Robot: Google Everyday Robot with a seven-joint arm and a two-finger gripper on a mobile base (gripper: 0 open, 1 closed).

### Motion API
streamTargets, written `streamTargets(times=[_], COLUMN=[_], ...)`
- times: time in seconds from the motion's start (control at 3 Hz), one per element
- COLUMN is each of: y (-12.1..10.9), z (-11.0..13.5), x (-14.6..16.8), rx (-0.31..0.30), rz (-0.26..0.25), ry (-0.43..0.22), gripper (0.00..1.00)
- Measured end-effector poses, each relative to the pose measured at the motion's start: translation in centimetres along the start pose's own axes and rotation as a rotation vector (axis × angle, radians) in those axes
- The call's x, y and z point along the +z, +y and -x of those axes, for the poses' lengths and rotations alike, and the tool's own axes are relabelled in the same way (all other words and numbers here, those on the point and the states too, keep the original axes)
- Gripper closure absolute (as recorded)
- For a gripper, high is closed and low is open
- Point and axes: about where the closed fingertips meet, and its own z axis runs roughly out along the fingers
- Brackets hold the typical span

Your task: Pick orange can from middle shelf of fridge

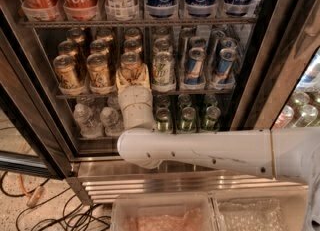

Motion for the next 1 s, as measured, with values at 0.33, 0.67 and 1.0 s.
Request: streamTargets(times=[0.33,0.67,1.0], y=[0.0,-0.2,-0.6], z=[1.8,3.9,6.1], x=[0.9,2.0,2.4], rx=[0.015,0.029,0.039], rz=[0.007,0.017,0.030], ry=[-0.039,-0.087,-0.132], gripper=[1.00,1.00,1.00])
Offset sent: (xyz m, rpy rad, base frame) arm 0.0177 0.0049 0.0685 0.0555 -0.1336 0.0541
